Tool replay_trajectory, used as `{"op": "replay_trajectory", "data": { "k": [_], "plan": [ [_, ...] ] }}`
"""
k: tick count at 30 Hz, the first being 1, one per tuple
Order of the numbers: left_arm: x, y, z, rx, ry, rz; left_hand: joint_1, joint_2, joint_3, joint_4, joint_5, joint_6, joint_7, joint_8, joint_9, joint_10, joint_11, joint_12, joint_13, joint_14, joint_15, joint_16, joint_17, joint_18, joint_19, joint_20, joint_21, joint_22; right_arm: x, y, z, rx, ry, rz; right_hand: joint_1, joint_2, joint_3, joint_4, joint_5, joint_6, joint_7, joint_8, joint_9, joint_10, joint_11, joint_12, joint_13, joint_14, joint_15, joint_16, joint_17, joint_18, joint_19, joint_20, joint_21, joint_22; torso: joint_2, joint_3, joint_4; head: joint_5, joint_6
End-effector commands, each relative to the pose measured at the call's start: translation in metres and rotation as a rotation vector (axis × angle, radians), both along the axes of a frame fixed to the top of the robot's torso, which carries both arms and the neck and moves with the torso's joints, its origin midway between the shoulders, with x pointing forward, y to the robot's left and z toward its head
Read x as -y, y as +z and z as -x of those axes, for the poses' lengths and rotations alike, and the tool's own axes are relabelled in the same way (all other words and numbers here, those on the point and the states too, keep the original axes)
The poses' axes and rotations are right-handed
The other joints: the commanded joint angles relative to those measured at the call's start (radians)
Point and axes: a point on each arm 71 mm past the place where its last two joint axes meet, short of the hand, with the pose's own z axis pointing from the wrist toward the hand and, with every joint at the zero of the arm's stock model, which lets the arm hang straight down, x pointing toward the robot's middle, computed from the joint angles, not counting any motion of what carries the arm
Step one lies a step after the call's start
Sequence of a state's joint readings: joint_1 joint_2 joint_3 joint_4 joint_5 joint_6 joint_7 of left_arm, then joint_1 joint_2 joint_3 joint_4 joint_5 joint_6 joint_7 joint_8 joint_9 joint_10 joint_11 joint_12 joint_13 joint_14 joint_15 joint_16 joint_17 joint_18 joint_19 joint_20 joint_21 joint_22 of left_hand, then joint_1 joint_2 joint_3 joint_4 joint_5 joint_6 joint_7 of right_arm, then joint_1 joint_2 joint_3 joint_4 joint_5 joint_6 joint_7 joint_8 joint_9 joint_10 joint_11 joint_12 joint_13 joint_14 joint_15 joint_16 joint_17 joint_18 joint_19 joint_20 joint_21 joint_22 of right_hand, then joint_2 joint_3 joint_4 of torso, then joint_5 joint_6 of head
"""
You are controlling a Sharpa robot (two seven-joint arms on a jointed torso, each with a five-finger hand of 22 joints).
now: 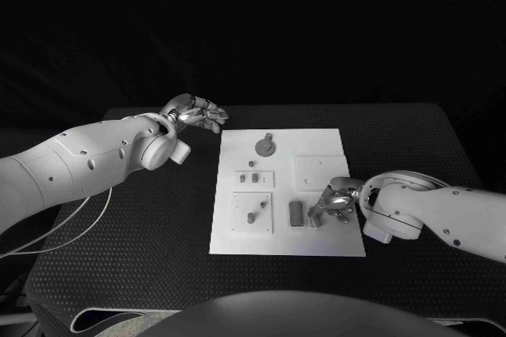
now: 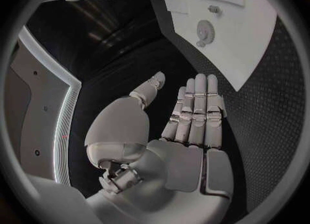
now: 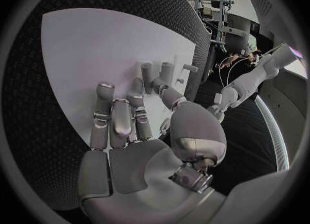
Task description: Assemble the parts on the task board
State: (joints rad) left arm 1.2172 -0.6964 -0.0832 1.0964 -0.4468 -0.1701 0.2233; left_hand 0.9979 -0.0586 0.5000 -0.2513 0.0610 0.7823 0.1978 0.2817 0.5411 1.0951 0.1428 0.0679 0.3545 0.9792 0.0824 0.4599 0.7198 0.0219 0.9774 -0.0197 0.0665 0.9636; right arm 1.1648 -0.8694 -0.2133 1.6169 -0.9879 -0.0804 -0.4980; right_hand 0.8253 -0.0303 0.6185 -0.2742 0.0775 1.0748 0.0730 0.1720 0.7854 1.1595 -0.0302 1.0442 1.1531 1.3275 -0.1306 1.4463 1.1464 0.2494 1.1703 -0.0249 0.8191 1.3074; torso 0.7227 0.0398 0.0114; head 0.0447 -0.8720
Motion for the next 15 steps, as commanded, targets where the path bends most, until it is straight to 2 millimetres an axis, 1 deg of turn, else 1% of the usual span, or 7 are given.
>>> {"op": "replay_trajectory", "data": {
  "k": [1, 3, 11, 14, 15],
  "plan": [
    [0.0024, 0.0013, 0.0002, 0.0, -0.013, 0.011, -0.007, -0.002, -0.001, 0.006, 0.005, -0.003, 0.008, 0.002, -0.001, 0.002, -0.003, 0.004, 0.001, 0.009, -0.001, -0.006, 0.001, 0.006, -0.004, 0.002, 0.004, -0.001, -0.0069, -0.0001, 0.0023, 0.002, 0.027, -0.021, -0.01, -0.001, -0.001, 0.007, 0.002, -0.001, 0.009, -0.001, -0.003, 0.002, 0.001, 0.003, -0.001, 0.005, -0.002, -0.001, -0.002, 0.012, 0.006, 0.0, -0.004, 0.016, 0.0, 0.0004, -0.0002, 0.0, -0.001],
    [0.0024, 0.0013, 0.0002, 0.0, -0.013, 0.011, -0.007, -0.002, 0.0, 0.006, 0.005, -0.003, 0.008, 0.002, -0.001, 0.002, -0.003, 0.004, 0.001, 0.009, -0.001, -0.006, 0.001, 0.006, -0.004, 0.002, 0.004, -0.001, -0.0073, -0.0001, 0.0023, 0.004, 0.026, -0.023, -0.013, -0.003, -0.001, 0.01, 0.002, -0.001, 0.009, -0.002, -0.004, 0.002, 0.001, 0.002, -0.001, 0.005, -0.002, -0.001, -0.002, 0.012, 0.006, 0.0, -0.004, 0.016, 0.0, 0.0004, -0.0002, 0.0, -0.001],
    [0.0022, 0.0013, 0.0002, 0.0, -0.013, 0.011, -0.007, -0.002, 0.0, 0.007, 0.005, -0.004, 0.008, 0.003, -0.001, 0.002, -0.003, 0.004, 0.001, 0.009, -0.001, -0.007, 0.002, 0.005, -0.004, 0.002, 0.004, -0.001, -0.0072, -0.0004, 0.0018, 0.004, 0.025, -0.023, -0.037, -0.024, -0.001, 0.029, 0.002, -0.001, 0.009, -0.002, -0.007, 0.001, 0.001, 0.003, -0.002, 0.005, -0.002, -0.002, -0.001, 0.012, 0.009, -0.001, -0.007, 0.016, 0.0, 0.0004, 0.0001, -0.001, -0.001],
    [0.0023, 0.0013, 0.0002, 0.0, -0.013, 0.011, -0.008, -0.002, 0.0, 0.007, 0.005, -0.004, 0.008, 0.003, -0.001, 0.001, -0.003, 0.004, 0.001, 0.009, -0.001, -0.007, 0.002, 0.005, -0.004, 0.002, 0.004, -0.001, -0.0078, -0.0006, 0.0018, 0.002, 0.028, -0.024, -0.056, -0.041, 0.001, 0.05, 0.002, 0.0, 0.009, -0.002, -0.009, 0.001, 0.001, 0.003, -0.002, 0.005, -0.003, -0.002, 0.0, 0.012, 0.01, -0.001, -0.01, 0.017, 0.0, 0.0004, 0.0001, -0.002, -0.001],
    [0.0022, 0.0013, 0.0002, 0.0, -0.013, 0.011, -0.008, -0.002, 0.0, 0.007, 0.005, -0.004, 0.008, 0.003, -0.001, 0.001, -0.003, 0.004, 0.001, 0.009, -0.001, -0.007, 0.002, 0.005, -0.004, 0.002, 0.004, -0.001, -0.0078, -0.0007, 0.0018, 0.002, 0.027, -0.023, -0.059, -0.044, 0.001, 0.053, 0.002, -0.001, 0.009, -0.002, -0.009, 0.001, 0.001, 0.003, -0.002, 0.005, -0.003, -0.002, 0.0, 0.012, 0.01, -0.002, -0.01, 0.017, 0.0, 0.0005, 0.0, -0.002, -0.001]
  ]
}}
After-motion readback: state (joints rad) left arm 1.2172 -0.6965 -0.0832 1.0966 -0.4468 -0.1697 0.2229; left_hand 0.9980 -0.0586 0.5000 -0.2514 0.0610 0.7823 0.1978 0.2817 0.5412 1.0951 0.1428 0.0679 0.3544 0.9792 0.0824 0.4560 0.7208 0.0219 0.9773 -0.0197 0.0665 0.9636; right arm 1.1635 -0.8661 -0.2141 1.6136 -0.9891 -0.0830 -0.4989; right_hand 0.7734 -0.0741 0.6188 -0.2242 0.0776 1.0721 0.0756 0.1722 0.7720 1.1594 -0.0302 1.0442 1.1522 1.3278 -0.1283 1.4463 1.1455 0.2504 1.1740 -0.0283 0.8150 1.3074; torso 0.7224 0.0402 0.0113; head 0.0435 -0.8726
